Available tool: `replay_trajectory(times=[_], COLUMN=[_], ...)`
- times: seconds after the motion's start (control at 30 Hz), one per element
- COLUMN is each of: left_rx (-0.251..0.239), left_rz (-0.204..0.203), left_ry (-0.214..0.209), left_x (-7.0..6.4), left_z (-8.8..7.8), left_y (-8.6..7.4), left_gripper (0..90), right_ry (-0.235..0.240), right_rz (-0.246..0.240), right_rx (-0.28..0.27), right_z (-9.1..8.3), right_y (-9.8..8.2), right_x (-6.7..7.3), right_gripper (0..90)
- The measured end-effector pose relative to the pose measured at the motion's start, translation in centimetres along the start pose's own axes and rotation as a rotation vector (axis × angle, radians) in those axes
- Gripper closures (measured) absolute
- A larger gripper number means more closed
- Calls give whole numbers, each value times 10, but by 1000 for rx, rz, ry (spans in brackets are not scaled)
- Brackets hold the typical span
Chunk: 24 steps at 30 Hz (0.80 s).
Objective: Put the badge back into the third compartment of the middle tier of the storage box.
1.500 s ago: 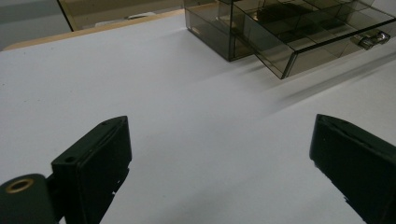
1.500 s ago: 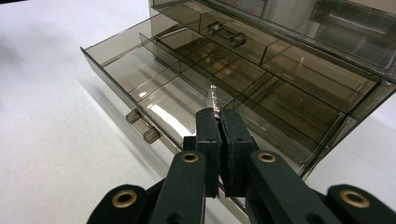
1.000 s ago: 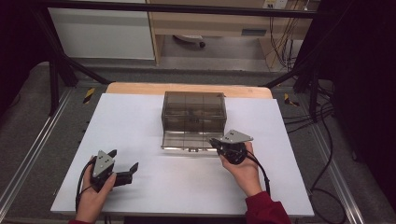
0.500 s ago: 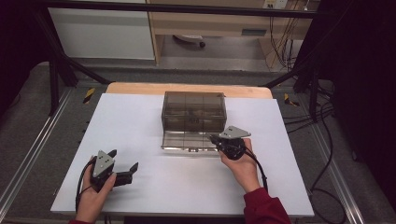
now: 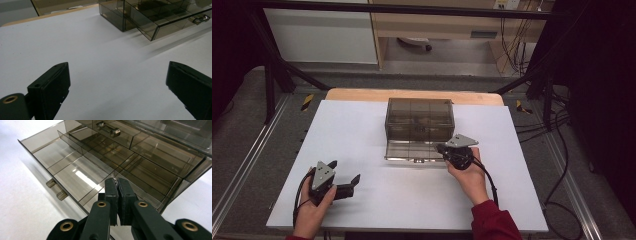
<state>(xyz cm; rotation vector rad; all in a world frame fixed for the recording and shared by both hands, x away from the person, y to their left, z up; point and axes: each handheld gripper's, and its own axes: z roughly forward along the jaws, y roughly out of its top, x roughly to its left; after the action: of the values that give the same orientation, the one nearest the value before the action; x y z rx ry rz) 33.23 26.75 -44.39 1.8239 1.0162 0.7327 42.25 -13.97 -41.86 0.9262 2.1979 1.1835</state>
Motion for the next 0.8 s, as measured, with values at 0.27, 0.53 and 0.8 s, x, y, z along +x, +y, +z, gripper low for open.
replay_trajectory(times=[0.27,0.53,0.8], left_rx=[2,-2,-4], left_rz=[1,0,1], left_ry=[-1,-2,-2], left_x=[0,0,0], left_z=[0,0,-1], left_y=[0,0,0], left_gripper=[57,57,57], right_ry=[-3,-33,-41], right_rz=[34,28,40], right_rx=[-42,-95,-112], right_z=[-1,-16,-24], right_y=[2,9,10], right_x=[-4,-4,-2], right_gripper=[782,727,662])
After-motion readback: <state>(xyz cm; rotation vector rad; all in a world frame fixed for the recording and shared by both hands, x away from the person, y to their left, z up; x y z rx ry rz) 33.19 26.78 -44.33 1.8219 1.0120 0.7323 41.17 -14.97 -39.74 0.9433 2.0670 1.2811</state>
